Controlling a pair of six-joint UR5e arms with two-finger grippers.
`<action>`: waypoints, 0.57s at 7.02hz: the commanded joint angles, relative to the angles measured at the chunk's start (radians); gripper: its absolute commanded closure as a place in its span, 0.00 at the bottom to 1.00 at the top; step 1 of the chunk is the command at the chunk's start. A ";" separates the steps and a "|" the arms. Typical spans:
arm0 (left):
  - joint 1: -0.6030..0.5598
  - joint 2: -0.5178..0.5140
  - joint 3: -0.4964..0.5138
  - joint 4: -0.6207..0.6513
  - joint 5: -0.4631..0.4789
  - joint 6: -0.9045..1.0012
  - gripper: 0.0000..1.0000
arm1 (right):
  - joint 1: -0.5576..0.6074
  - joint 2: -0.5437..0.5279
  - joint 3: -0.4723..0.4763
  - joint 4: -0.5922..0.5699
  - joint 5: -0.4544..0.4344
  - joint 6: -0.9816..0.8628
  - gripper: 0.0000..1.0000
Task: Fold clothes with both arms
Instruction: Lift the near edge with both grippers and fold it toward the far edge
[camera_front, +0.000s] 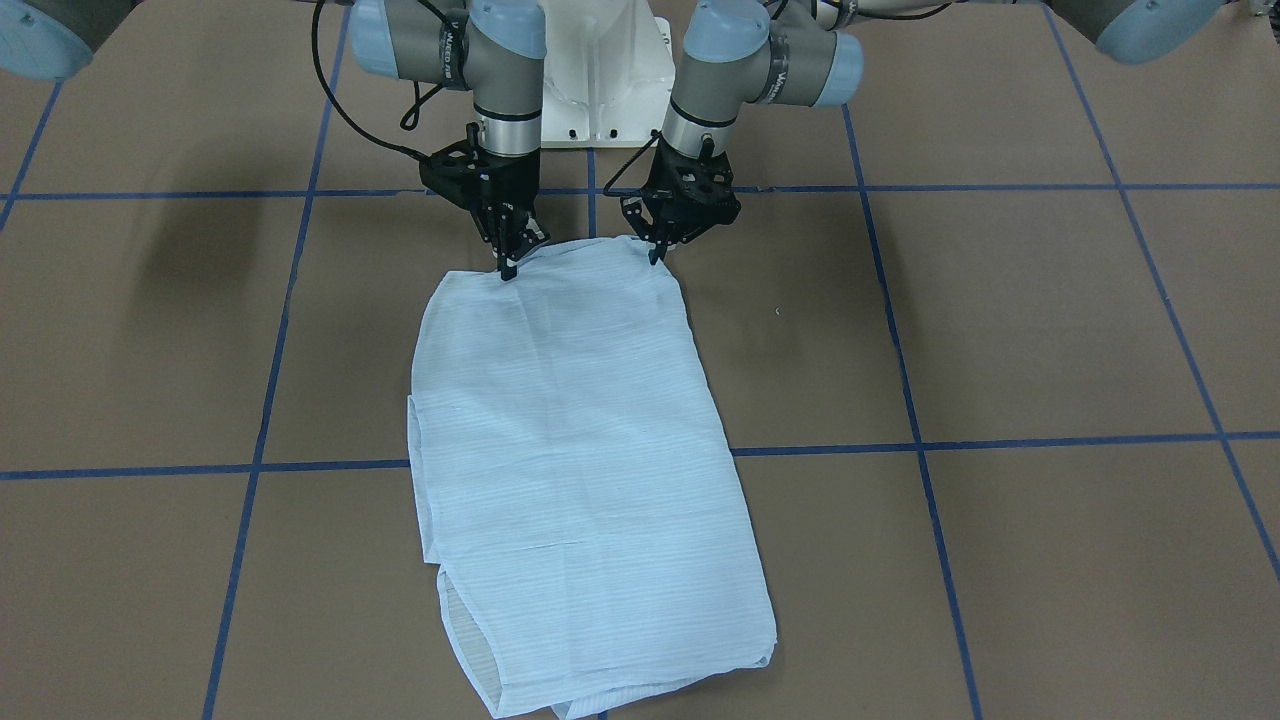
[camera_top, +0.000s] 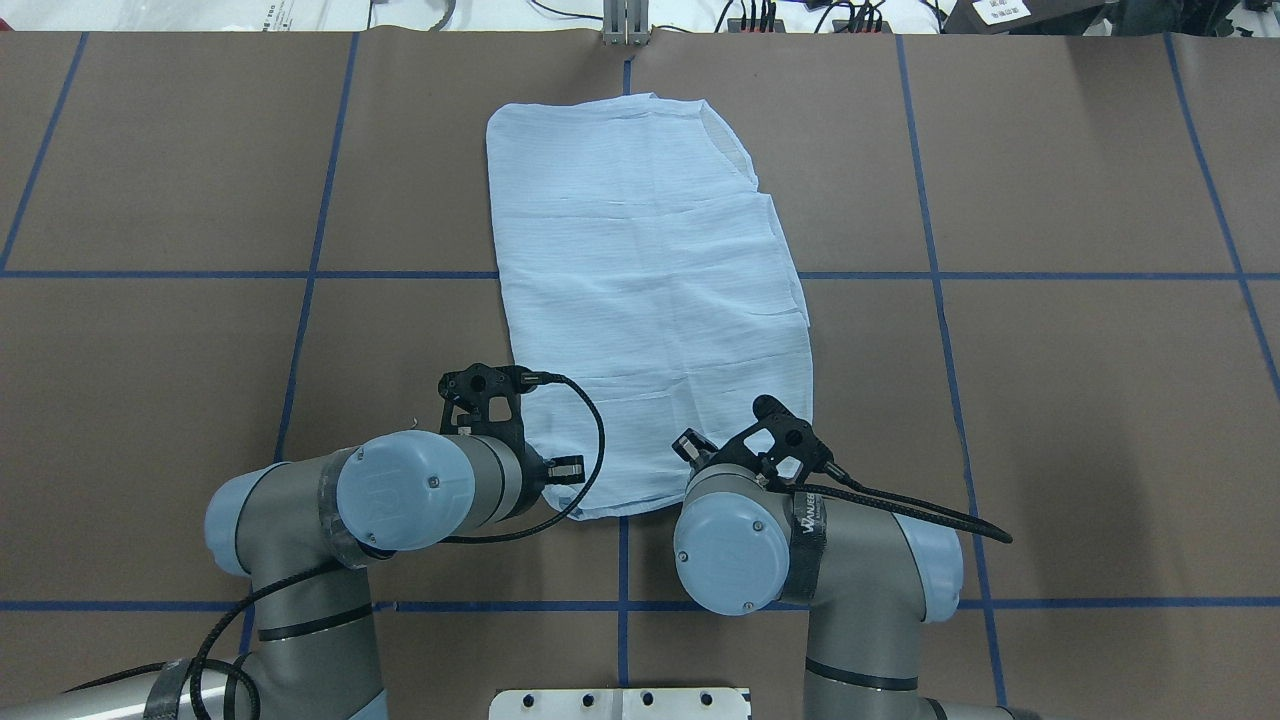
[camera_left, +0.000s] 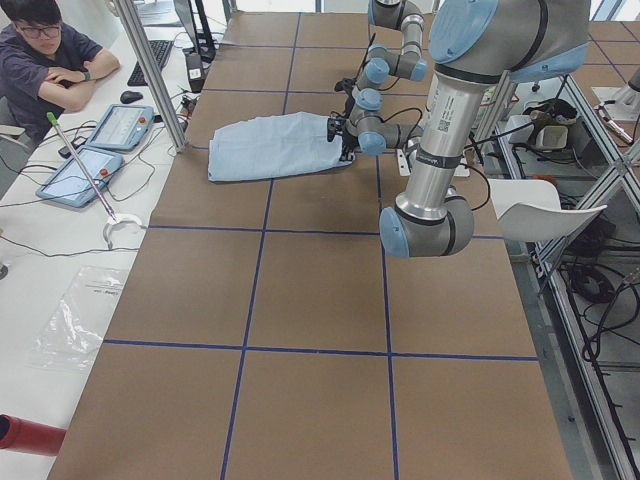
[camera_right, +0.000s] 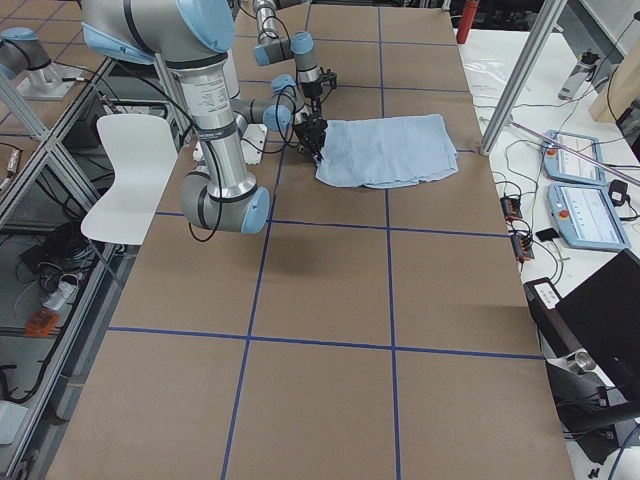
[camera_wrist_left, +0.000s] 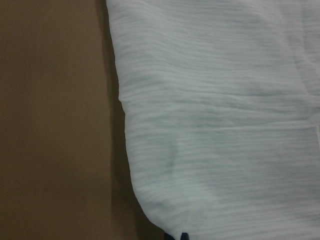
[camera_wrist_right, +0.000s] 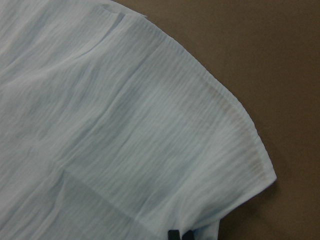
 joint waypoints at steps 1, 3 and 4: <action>-0.008 0.013 -0.110 0.013 -0.006 0.057 1.00 | -0.014 -0.009 0.206 -0.160 0.002 -0.011 1.00; -0.006 0.013 -0.228 0.118 -0.075 0.048 1.00 | -0.120 0.001 0.356 -0.319 -0.028 -0.008 1.00; -0.002 0.007 -0.314 0.208 -0.079 0.045 1.00 | -0.171 0.010 0.438 -0.392 -0.051 -0.008 1.00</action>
